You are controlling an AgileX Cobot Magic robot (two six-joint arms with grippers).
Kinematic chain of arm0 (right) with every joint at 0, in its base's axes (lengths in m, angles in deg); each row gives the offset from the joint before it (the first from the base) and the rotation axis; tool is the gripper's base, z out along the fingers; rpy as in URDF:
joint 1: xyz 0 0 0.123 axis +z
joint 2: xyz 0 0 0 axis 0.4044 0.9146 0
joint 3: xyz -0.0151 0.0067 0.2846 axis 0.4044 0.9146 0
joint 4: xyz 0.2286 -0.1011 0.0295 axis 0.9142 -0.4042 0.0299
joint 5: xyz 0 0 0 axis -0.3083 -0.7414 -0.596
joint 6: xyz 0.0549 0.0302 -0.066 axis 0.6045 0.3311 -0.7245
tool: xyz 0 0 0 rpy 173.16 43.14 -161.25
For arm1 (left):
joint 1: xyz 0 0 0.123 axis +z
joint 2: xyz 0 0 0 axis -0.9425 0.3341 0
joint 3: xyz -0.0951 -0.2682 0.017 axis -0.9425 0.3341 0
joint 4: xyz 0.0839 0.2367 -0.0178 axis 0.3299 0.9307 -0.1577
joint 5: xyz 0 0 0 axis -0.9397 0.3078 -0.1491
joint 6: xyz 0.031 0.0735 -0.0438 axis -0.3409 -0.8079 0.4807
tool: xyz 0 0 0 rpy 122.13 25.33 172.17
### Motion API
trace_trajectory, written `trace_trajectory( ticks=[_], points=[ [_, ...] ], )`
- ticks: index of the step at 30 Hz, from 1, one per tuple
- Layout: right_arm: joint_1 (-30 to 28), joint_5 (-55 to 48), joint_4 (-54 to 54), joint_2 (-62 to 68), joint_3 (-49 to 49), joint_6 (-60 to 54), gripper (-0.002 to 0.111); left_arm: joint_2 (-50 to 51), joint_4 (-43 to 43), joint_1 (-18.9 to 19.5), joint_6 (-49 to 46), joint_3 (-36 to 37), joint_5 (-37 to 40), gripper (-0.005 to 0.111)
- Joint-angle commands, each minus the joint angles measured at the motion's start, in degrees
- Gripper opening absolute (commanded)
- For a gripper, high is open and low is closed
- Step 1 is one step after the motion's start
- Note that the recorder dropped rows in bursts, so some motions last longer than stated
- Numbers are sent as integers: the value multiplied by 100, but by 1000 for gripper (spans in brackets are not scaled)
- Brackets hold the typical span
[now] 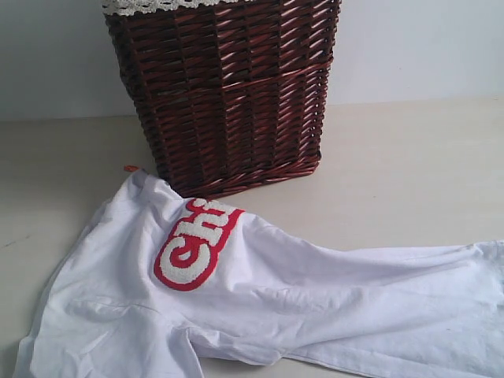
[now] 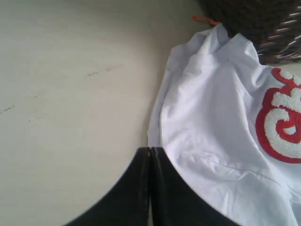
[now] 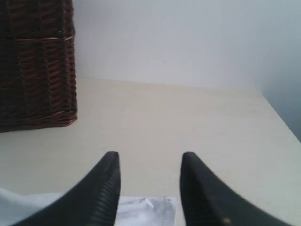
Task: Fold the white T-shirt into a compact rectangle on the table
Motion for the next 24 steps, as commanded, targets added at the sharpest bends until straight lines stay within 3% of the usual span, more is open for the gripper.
trace_trajectory(
  ticks=[1,6,17,19,21,24],
  points=[
    [-822,-614,7,-523,39,824,18,-47,-46,19,26,16,-78,0],
    [-1005,-457,76,-802,39,1040,0,-47,-46,19,26,16,-128,0],
    [-1005,-526,76,-835,39,1040,0,-47,-46,19,26,16,-182,0],
    [-992,-616,145,-822,137,336,0,-72,-46,19,26,16,-194,0],
    [-992,-274,-14,-836,321,280,0,-100,-46,19,26,16,-214,0],
    [-992,1589,286,-871,953,280,0,-183,-46,19,26,16,-214,0]
  ],
)
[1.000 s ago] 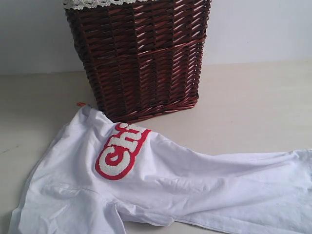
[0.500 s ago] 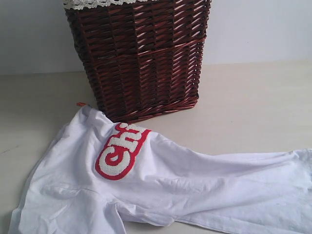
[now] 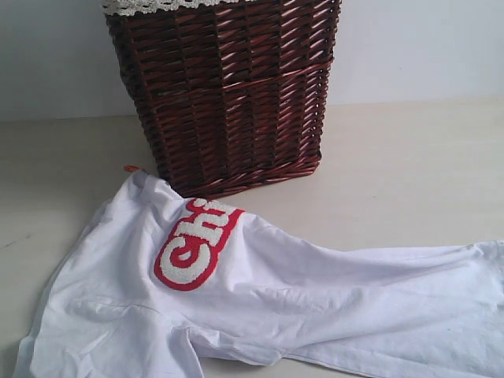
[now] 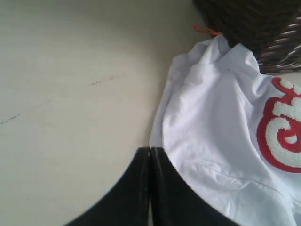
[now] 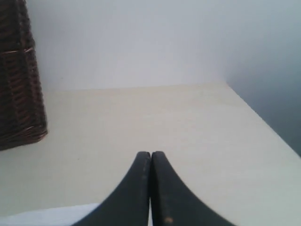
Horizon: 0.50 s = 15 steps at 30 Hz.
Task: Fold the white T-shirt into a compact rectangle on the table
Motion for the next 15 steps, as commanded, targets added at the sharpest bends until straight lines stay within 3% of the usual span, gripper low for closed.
trace_trajectory(
  ticks=[1,4,6,13,15],
  points=[
    [-22,2864,420,-56,948,-162,0,-157,-46,19,26,16,-74,0],
    [-22,5062,406,-59,1652,-162,0,-244,-46,19,26,16,-74,0],
    [-22,5288,288,-82,1811,-154,0,-244,-46,19,26,16,-74,0],
    [186,2543,-580,-106,1811,-122,0,-234,-46,19,-15,16,-79,0],
    [227,2206,-611,-106,1811,-122,0,-234,-46,19,-110,16,-79,0]
  ],
)
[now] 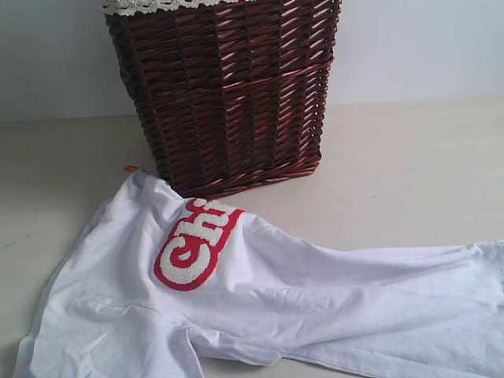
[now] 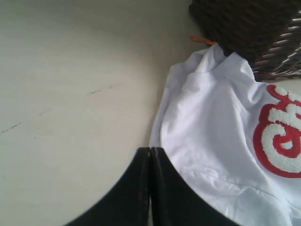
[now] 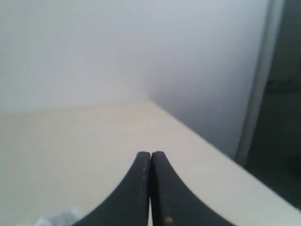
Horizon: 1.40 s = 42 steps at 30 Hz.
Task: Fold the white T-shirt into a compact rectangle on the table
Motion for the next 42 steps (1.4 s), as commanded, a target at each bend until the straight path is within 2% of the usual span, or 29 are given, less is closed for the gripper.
trace_trajectory(
  ticks=[1,3,6,8,10,13,16,18,21,25,27,29,33,34,36,37,40,42],
  points=[
    [118,-1154,-411,-9,34,-19,0,-29,-46,19,-110,12,-77,0],
    [272,-1516,-450,1,34,-68,0,-29,-174,19,-111,12,-54,0],
    [667,-1516,-450,1,34,-70,0,-29,-229,19,-137,12,-26,0],
    [932,-1593,-413,1,34,-282,0,12,-814,19,-834,-74,394,0],
    [1097,-1611,-389,1,34,-380,0,500,-1839,19,-2694,-362,1642,0],
    [1124,-1611,-389,1,34,-380,0,1723,-1845,19,-2920,-1169,2737,0],
    [1124,-1611,-389,1,34,-380,0,3267,-1439,19,-3162,-2026,3756,0],
    [1124,-1611,-367,1,34,-380,0,4125,-1392,19,-3440,-2221,3704,0],
    [1124,-1611,-361,1,34,-380,0,4705,-1394,19,-4014,-2271,3807,1],
    [1124,-1611,-363,1,34,-370,0,5126,-1370,19,-5966,-2271,3793,20],
    [1124,-1611,-363,1,34,-370,0,5232,-1590,19,-6911,-2271,3487,30],
    [1124,-1611,-363,1,34,-370,0,5282,-1924,19,-7530,-2271,2968,33],
    [1124,-1611,-363,1,34,-370,0,5337,-2739,19,-8743,-2271,1969,32],
    [1124,-1611,-363,1,34,-370,0,5391,-3306,19,-9080,-2271,1711,30],
    [1124,-1611,-363,1,34,-370,0,5517,-3998,3,-9799,-2274,1510,25],
    [1124,-1611,-363,1,34,-370,0,5658,-4391,6,-10142,-2283,1497,19],
    [1124,-1611,-363,1,34,-370,0,6128,-4602,-154,-10185,-2383,1505,1],
    [1124,-1611,-363,1,34,-370,0,6449,-4511,-270,-10185,-2496,1494,0]
  ],
)
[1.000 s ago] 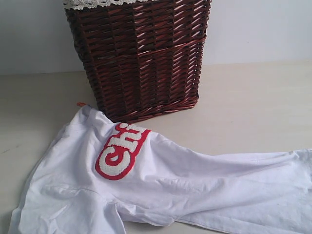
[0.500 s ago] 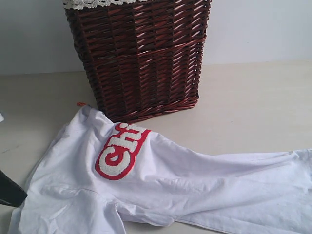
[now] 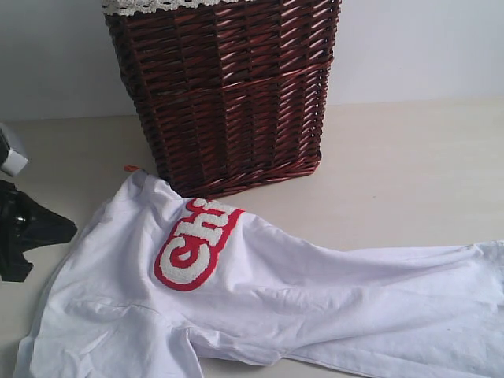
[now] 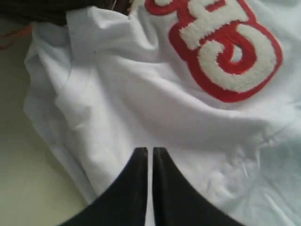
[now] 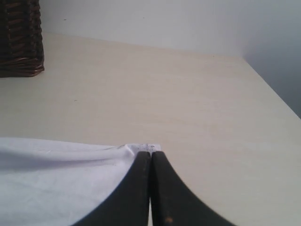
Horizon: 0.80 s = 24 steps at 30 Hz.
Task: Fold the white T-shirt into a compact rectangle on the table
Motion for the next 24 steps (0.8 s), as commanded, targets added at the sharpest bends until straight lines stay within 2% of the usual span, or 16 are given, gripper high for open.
trace_trajectory(
  ticks=[1,8,11,15,20,24],
  points=[
    [26,-15,26,1,30,-49,0,765,-170,-292,-206,-294,-72,0],
    [26,-15,45,1,30,-49,0,1803,-142,-406,-134,-883,-110,0],
    [26,-15,45,1,30,-49,0,2052,31,-406,30,-895,-488,0],
    [26,-15,45,1,30,-49,0,2168,682,-395,597,-895,-1019,0],
    [26,-15,45,1,30,-49,0,2168,2112,-386,2026,-853,-1235,0],
    [26,-15,45,1,30,-49,0,1993,2588,-386,2173,-587,-1521,0]
  ],
)
